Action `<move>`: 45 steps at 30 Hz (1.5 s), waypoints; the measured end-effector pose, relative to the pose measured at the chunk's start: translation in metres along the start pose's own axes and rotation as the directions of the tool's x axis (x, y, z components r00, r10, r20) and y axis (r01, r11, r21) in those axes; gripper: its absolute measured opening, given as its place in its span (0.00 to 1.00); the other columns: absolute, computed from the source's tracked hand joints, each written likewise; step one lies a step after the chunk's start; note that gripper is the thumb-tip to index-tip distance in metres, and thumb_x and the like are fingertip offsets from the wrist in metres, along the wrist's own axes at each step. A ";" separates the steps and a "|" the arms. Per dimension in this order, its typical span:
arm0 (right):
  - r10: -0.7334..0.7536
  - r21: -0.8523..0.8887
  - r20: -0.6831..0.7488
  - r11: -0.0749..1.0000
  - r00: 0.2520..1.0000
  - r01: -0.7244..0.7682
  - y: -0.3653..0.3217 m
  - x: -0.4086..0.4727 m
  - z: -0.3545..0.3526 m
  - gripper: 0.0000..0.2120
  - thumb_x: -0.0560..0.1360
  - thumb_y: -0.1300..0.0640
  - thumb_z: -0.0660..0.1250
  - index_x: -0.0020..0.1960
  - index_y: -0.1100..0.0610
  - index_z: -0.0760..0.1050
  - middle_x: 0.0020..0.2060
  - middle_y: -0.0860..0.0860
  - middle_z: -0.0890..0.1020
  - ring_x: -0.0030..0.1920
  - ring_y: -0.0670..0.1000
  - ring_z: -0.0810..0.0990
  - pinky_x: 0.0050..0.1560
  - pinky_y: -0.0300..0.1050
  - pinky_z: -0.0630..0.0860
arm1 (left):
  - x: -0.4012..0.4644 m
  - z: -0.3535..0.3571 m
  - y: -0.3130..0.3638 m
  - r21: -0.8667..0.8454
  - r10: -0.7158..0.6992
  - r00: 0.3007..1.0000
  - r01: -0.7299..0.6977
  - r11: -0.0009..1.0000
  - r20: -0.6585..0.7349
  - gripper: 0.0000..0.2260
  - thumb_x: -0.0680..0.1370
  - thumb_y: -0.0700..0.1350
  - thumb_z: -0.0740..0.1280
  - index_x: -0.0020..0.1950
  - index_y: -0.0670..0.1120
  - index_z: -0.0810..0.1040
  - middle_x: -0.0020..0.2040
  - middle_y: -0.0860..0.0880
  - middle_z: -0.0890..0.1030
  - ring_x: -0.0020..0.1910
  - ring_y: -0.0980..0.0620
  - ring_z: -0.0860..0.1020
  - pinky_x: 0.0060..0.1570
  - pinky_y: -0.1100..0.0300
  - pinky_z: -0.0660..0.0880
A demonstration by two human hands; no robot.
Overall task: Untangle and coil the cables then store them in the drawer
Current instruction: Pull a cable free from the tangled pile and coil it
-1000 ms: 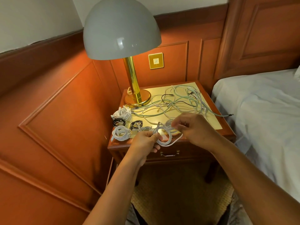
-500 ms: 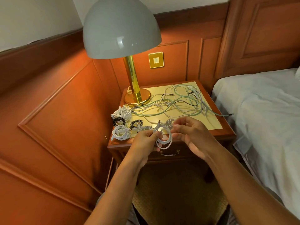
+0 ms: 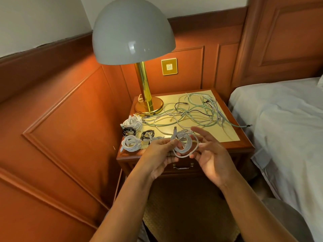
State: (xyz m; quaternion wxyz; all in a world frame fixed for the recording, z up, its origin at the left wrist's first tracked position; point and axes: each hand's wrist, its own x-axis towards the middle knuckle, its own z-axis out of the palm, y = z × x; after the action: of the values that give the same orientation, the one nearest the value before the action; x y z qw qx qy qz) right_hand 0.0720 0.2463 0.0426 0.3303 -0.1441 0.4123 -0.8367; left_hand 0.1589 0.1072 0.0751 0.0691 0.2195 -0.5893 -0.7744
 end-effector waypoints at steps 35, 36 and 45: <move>-0.186 -0.460 -0.072 0.878 0.980 0.133 0.006 -0.022 0.023 0.19 0.78 0.63 0.65 0.62 0.42 0.74 0.54 0.48 0.82 0.55 0.46 0.81 0.56 0.47 0.77 | -0.004 0.022 -0.007 0.020 0.131 0.980 -0.130 0.991 -0.148 0.14 0.84 0.42 0.56 0.40 0.42 0.73 0.30 0.50 0.75 0.29 0.55 0.71 0.25 0.65 0.65; -0.175 -0.465 -0.058 0.876 0.983 0.128 0.006 -0.022 0.023 0.21 0.78 0.63 0.66 0.64 0.41 0.72 0.51 0.49 0.83 0.52 0.46 0.82 0.54 0.44 0.77 | -0.004 0.021 -0.005 0.018 0.146 0.977 -0.145 0.989 -0.157 0.14 0.84 0.41 0.56 0.40 0.42 0.73 0.29 0.51 0.74 0.28 0.55 0.69 0.25 0.66 0.64; -0.090 -0.527 -0.120 0.850 0.989 0.013 -0.008 -0.039 -0.025 0.13 0.76 0.68 0.63 0.46 0.51 0.79 0.33 0.50 0.76 0.38 0.53 0.72 0.47 0.50 0.71 | 0.009 -0.011 0.004 0.069 0.166 0.935 -0.152 0.986 -0.313 0.10 0.82 0.39 0.56 0.42 0.42 0.72 0.31 0.48 0.69 0.27 0.55 0.67 0.26 0.64 0.64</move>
State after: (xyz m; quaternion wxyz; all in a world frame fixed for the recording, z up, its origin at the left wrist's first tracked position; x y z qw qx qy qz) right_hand 0.0850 0.2910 0.0347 0.2260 -0.1805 0.6432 -0.7090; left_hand 0.1553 0.0930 0.0742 0.2205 0.2945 -0.6031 -0.7078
